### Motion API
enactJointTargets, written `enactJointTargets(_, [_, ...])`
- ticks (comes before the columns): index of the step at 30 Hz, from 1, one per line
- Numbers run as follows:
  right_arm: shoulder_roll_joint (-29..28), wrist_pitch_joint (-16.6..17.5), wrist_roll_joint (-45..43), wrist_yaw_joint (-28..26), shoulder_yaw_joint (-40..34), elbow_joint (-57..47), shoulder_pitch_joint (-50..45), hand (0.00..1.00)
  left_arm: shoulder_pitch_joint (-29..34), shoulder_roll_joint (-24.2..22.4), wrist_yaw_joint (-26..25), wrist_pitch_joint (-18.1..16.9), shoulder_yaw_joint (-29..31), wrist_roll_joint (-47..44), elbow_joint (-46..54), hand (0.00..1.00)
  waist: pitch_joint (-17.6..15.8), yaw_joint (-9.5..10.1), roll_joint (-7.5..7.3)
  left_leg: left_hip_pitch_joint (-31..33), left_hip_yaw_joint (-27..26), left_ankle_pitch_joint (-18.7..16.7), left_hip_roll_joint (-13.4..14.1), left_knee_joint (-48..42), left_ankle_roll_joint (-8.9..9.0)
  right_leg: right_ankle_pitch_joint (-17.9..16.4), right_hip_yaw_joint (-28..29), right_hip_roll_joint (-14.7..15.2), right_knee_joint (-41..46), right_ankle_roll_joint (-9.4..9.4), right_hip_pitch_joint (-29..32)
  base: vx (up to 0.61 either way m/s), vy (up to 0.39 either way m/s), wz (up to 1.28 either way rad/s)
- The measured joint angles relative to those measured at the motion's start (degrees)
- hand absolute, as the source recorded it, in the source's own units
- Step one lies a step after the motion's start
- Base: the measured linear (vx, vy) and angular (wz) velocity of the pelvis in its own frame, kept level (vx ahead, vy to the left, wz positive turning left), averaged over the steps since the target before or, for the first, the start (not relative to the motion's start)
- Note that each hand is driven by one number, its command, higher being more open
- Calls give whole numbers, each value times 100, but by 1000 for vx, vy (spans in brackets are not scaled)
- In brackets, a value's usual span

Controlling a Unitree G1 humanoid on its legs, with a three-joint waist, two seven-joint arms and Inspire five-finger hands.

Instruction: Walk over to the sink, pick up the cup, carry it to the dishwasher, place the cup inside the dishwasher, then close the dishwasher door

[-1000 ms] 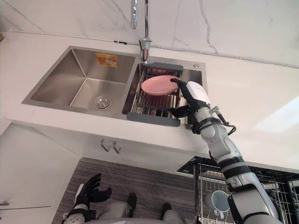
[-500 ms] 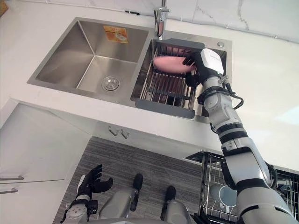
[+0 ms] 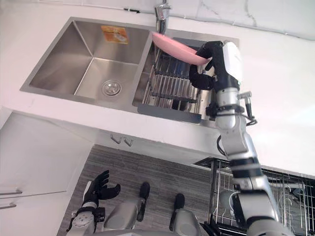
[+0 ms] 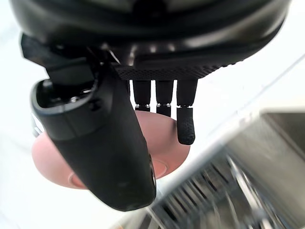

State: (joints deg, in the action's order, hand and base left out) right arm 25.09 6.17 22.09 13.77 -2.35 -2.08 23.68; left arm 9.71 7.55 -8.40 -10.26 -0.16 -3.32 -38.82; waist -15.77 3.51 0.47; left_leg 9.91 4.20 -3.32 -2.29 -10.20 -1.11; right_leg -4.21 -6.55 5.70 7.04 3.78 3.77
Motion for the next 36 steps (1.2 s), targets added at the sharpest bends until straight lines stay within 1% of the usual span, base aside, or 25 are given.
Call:
enactJointTargets(2, [-203, 169, -4, 46, -249, -617, -522, 30, 60, 1, 7, 13, 57, 7, -2, 90, 18, -151, -93, -100, -182, -76, 50, -9, -3, 0, 187, -10, 8, 0, -16, -12, 9, -43])
enactJointTargets(6, [-325, 226, -4, 57, -603, -1268, -1226, 30, 99, -15, 28, 84, 96, 8, -39, 90, 87, -301, -260, -239, -625, -312, 197, -210, 2, 10, 647, -113, 18, 8, -28, 31, 8, -60])
enactJointTargets(8, [-386, 274, 2, 64, -805, -1539, -1500, 30, 126, -42, 29, 101, 96, 9, -39, 90, 103, -353, -279, -276, -871, -514, 305, -417, 10, 23, 921, -192, 28, 16, -27, 56, 22, -76])
enactJointTargets(9, [-424, 298, 3, 97, -952, -1696, -1671, 30, 135, -61, 30, 104, 96, 9, -42, 90, 111, -455, -288, -294, -1012, -630, 358, -531, 4, 28, 1074, -240, 33, 24, -21, 64, 25, -77])
enactJointTargets(10, [-433, 312, 4, 127, -1018, -1749, -1749, 30, 139, -70, 31, 104, 96, 9, -46, 90, 121, -488, -292, -301, -1100, -687, 388, -583, 5, 29, 1156, -262, 44, 27, 1, 67, 34, -78])
enactJointTargets(12, [-497, 335, 9, 164, -1325, -1889, -2063, 30, 121, -101, 31, 104, 85, 9, -92, 90, 138, -638, -306, -358, -1478, -862, 494, -720, -8, 43, 1544, -345, 107, 51, 94, 71, 48, -90])
enactJointTargets(13, [-519, 332, 9, 182, -1375, -1889, -2128, 30, 116, -106, 31, 103, 85, 9, -113, 90, 140, -659, -307, -376, -1588, -889, 518, -748, -11, 50, 1659, -367, 127, 63, 125, 56, 60, -99])
enactJointTargets(15, [-632, 300, 13, 221, -1510, -1887, -2389, 30, 94, -121, 33, 103, 84, 9, -183, 90, 142, -833, -308, -399, -1966, -906, 539, -861, -25, 99, 2106, -394, 192, 143, 292, 31, 65, -102])
enactJointTargets(16, [-657, 282, 15, 234, -1520, -1883, -2454, 30, 93, -122, 32, 100, 87, 9, -181, 90, 142, -873, -308, -399, -2062, -913, 542, -878, -33, 114, 2220, -405, 206, 168, 342, 10, 71, -114])
enactJointTargets(17, [-725, 224, 50, 242, -1521, -1846, -2575, 30, 87, -116, 26, 90, 89, 6, -181, 90, 139, -942, -302, -400, -2292, -968, 566, -937, -45, 160, 2523, -448, 245, 242, 465, -2, 62, -85])
enactJointTargets(20, [-804, 137, 79, 258, -1499, -1553, -2755, 30, 50, -125, 19, 51, 88, 5, -197, 90, 120, -1039, -284, -393, -2625, -1121, 651, -1145, -76, 207, 2879, -545, 376, 318, 634, -28, 84, -84])
enactJointTargets(21, [-827, 114, 88, 279, -1485, -1464, -2789, 30, 31, -127, 16, 31, 87, 1, -207, 90, 107, -1051, -275, -387, -2705, -1157, 688, -1205, -89, 216, 2854, -565, 429, 334, 679, -73, 81, -61])
enactJointTargets(22, [-887, 52, 130, 303, -1457, -1322, -2861, 30, -15, -125, 9, -11, 87, 0, -216, 90, 85, -1050, -244, -321, -2834, -1225, 770, -1318, -131, 201, 2551, -548, 571, 282, 827, -124, 63, -40])
enactJointTargets(23, [-930, 15, 201, 312, -1457, -1260, -2921, 30, -83, -116, 6, -12, 86, 0, -231, 90, 66, -1053, -222, -240, -2881, -1245, 785, -1375, -165, 117, 2059, -406, 859, 170, 1027, -139, 56, -34])
enactJointTargets(24, [-938, -27, 252, 311, -1456, -1231, -2981, 30, -167, -107, 6, -12, 86, 0, -272, 90, 40, -1048, -188, -199, -2953, -1292, 797, -1385, -213, -54, 1548, -244, 1261, 4, 1229, -172, 24, -21])
enactJointTargets(25, [-938, -50, 287, 309, -1456, -1225, -3048, 30, -265, -98, 4, -11, 89, 1, -337, 90, -22, -1031, -144, -176, -3057, -1335, 812, -1383, -233, -319, 1113, -71, 1792, -142, 1360, -133, -11, -33])
enactJointTargets(26, [-933, -47, 297, 310, -1451, -1225, -3103, 30, -292, -103, 4, -9, 85, 2, -397, 90, -63, -967, -75, -138, -3159, -1350, 840, -1417, -190, -552, 931, 15, 2043, -168, 1351, -135, -37, -39])
enactJointTargets(27, [-935, -46, 298, 311, -1430, -1215, -3112, 30, -272, -105, 1, -10, 85, 2, -398, 90, -68, -958, -43, -92, -3196, -1408, 863, -1448, -180, -647, 897, 23, 1986, -99, 1297, -110, -82, -50])
enactJointTargets(28, [-921, -43, 299, 334, -1409, -1145, -3088, 30, -266, -122, -5, -7, 87, 5, -416, 90, -132, -941, 82, 53, -3246, -1444, 989, -1545, -95, -605, 859, -46, 1780, -21, 1357, -116, -120, -32])
enactJointTargets(29, [-920, -44, 299, 375, -1409, -1016, -3103, 30, -259, -135, -4, -7, 86, 5, -415, 90, -176, -968, 166, 157, -3244, -1410, 1084, -1591, -35, -507, 829, -130, 1665, -76, 1397, -104, -154, -36])
enactJointTargets(30, [-931, -92, 292, 382, -1377, -699, -3098, 30, -230, -159, 2, -9, 84, 4, -410, 90, -180, -939, 208, 248, -3283, -1350, 1190, -1589, 30, -415, 865, -252, 1558, -118, 1484, -52, -136, -25])
enactJointTargets(31, [-934, -144, 289, 384, -1337, -547, -3102, 30, -224, -167, 2, -9, 82, 3, -409, 90, -186, -904, 203, 277, -3329, -1300, 1234, -1578, 92, -380, 899, -299, 1543, -146, 1537, -11, -171, -32])
enactJointTargets(33, [-1010, -328, 277, 379, -1219, -143, -3105, 30, -233, -265, 3, -9, 80, 1, -364, 90, -247, -880, 220, 427, -3407, -1165, 1327, -1549, 111, -261, 931, -401, 1544, -169, 1741, 25, -159, -22])
enactJointTargets(35, [-1081, -406, 255, 373, -1195, -42, -3102, 30, -280, -374, 3, -9, 80, -2, -243, 90, -386, -848, 247, 469, -3431, -1107, 1340, -1512, 124, -242, 918, -419, 1589, -178, 1829, 34, -87, -6])
enactJointTargets(36, [-1082, -406, 210, 373, -1187, -43, -3062, 30, -333, -464, 3, -11, 77, -4, -168, 90, -439, -807, 291, 514, -3428, -1088, 1343, -1503, 127, -234, 904, -421, 1613, -184, 1873, 28, -62, 1])
